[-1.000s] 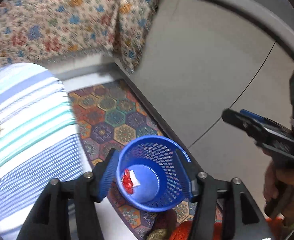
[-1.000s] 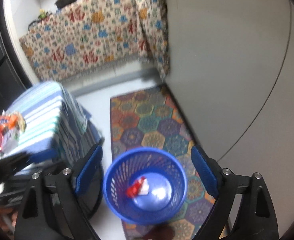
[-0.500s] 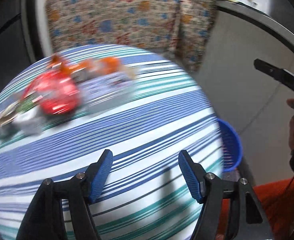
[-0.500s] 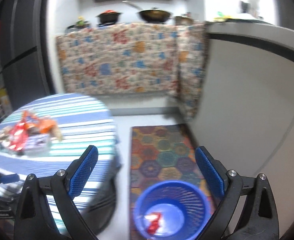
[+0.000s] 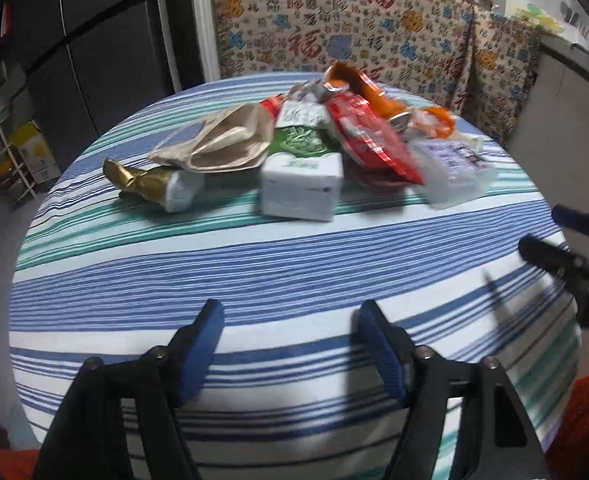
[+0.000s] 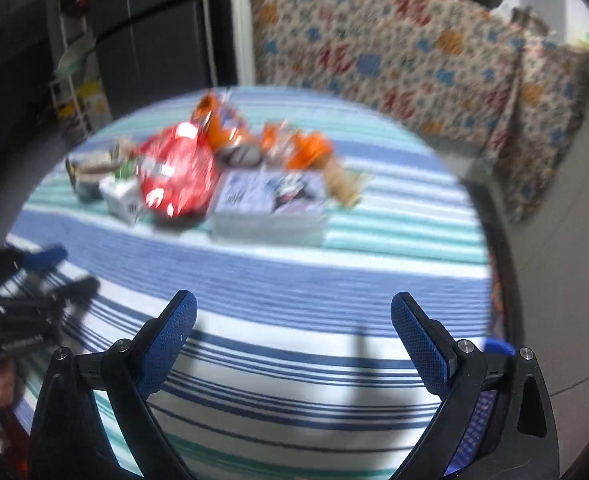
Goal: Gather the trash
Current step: 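Move both tools back over the table toward the remaining trash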
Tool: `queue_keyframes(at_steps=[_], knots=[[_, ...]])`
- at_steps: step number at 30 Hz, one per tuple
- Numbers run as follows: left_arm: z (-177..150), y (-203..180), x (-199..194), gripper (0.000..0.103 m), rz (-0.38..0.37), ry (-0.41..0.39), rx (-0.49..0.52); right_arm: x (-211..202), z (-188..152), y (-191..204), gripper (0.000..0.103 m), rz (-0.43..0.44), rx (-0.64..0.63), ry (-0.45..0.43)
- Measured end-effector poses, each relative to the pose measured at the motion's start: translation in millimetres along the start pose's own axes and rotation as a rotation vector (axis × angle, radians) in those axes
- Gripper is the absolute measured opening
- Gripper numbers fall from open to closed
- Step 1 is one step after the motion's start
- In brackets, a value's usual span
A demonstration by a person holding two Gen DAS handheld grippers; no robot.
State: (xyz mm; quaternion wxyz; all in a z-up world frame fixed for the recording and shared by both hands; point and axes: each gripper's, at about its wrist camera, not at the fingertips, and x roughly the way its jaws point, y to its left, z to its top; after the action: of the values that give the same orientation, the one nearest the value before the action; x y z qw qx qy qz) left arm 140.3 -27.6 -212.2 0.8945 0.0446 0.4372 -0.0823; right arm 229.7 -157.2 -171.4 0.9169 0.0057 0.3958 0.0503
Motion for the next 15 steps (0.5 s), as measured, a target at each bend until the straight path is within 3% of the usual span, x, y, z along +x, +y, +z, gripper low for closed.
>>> queue_keyframes(at_steps=[5,15], knots=[[3,13,7,0.089,0.02,0.006,-0.017,36,2,9,0.098,0.013,-0.021,0.111],[15,55,7,0.091,0.037,0.002,-0.124,47,14,8,0.103,0.012,-0.013,0.099]])
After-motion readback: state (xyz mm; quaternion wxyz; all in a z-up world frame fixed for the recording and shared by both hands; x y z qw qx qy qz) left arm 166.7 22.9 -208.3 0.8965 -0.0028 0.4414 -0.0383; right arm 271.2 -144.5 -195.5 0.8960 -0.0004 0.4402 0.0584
